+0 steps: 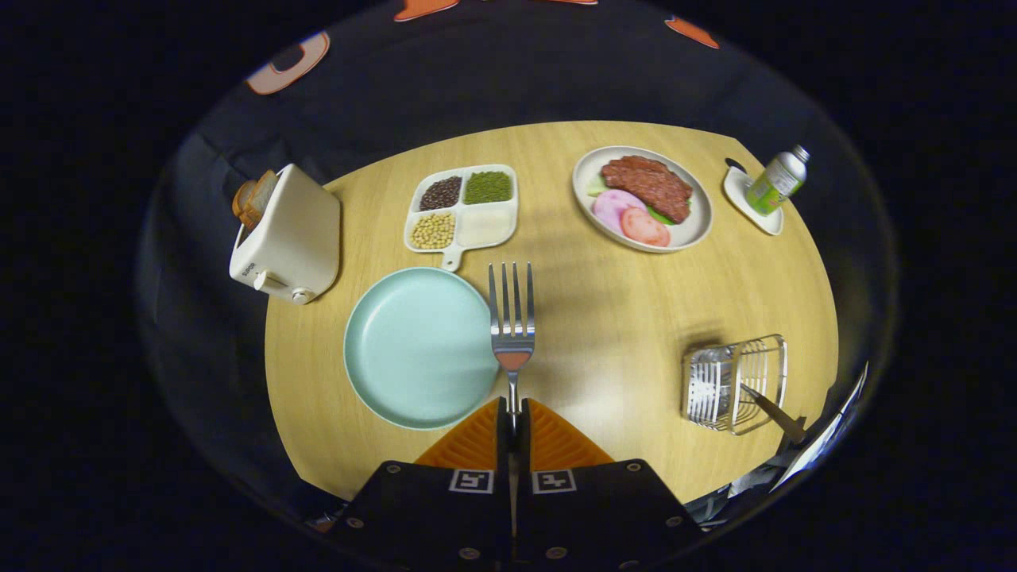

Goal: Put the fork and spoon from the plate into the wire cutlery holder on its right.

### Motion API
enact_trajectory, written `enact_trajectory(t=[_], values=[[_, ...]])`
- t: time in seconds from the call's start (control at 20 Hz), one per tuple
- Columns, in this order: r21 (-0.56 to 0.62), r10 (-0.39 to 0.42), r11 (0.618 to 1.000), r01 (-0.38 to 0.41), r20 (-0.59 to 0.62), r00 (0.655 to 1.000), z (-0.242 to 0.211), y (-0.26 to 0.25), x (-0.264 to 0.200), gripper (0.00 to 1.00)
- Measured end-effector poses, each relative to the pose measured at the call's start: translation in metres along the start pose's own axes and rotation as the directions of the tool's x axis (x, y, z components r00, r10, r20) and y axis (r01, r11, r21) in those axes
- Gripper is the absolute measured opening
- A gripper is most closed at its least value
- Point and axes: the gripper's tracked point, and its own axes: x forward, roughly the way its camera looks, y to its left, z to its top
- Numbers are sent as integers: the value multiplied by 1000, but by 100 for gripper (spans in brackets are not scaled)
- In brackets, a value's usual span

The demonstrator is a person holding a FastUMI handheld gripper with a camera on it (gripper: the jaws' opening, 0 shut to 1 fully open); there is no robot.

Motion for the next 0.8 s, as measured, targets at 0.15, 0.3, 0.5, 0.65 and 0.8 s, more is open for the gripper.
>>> enact_trajectory(t=[0.15, 0.3, 0.5, 0.65, 0.8], values=[[31, -43, 999, 42, 23, 999, -8, -56, -18, 3], [48, -81, 996, 80, 10, 997, -22, -109, -26, 3], [61, -110, 992, 111, -21, 994, -38, -160, -30, 3], [65, -96, 993, 99, -42, 994, -48, -174, -27, 4], [54, -83, 995, 86, -58, 995, -56, -178, -23, 4]])
